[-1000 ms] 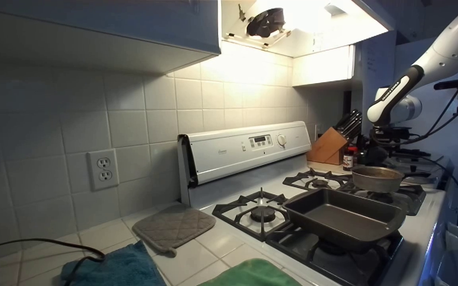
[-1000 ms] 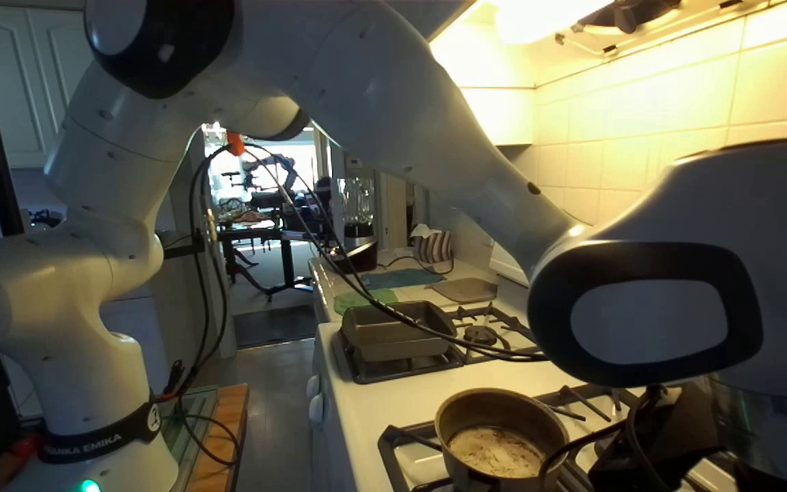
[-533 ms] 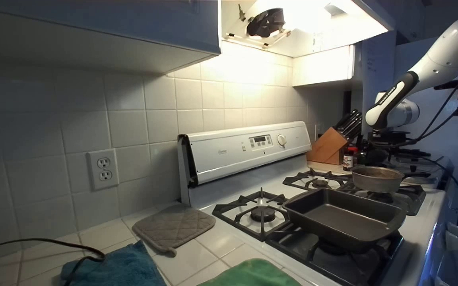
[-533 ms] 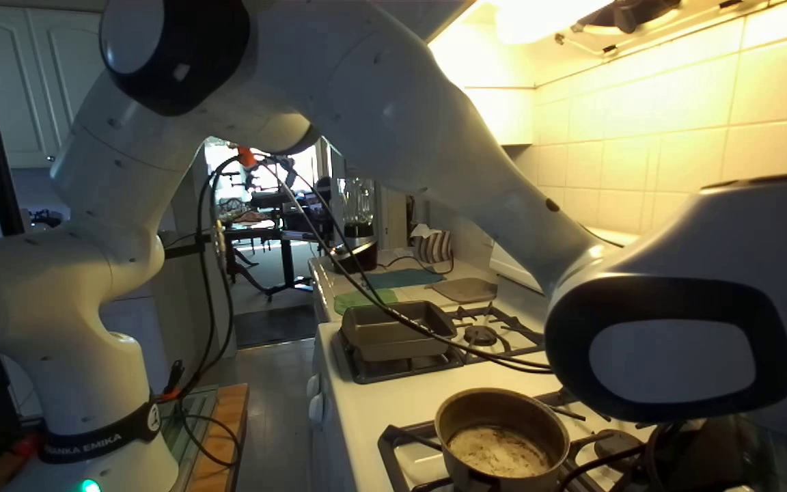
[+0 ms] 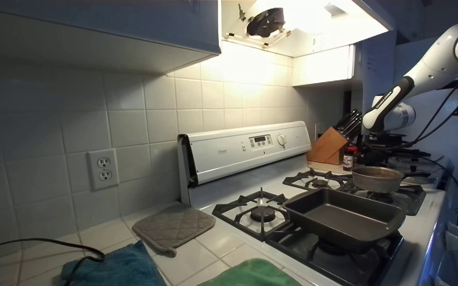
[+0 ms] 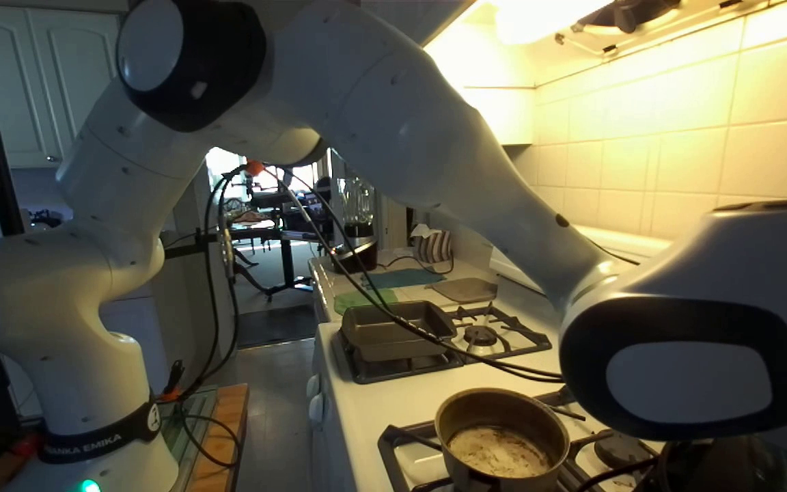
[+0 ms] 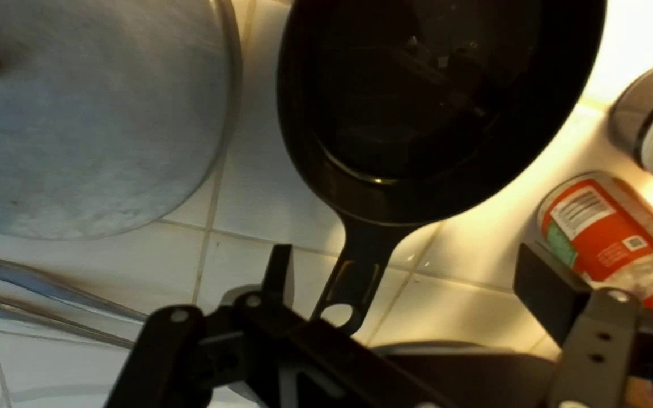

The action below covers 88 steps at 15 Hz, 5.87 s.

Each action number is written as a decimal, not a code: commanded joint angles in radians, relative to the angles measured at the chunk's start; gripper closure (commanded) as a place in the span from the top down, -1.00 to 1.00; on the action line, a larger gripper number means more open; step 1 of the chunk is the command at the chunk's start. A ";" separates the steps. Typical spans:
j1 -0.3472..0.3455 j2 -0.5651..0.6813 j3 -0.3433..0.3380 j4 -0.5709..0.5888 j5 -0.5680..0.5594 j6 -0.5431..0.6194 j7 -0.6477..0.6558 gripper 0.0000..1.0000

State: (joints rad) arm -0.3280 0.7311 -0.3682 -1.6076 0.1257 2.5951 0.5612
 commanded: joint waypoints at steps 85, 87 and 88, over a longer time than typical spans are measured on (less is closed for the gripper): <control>0.184 -0.513 0.050 -0.440 -0.073 -0.052 -0.037 -0.88; 0.194 -0.538 0.057 -0.475 -0.087 -0.022 -0.031 -0.88; 0.197 -0.546 0.061 -0.488 -0.091 -0.005 -0.032 -0.88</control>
State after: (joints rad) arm -0.1406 0.2586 -0.3202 -2.0077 0.0660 2.5345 0.5362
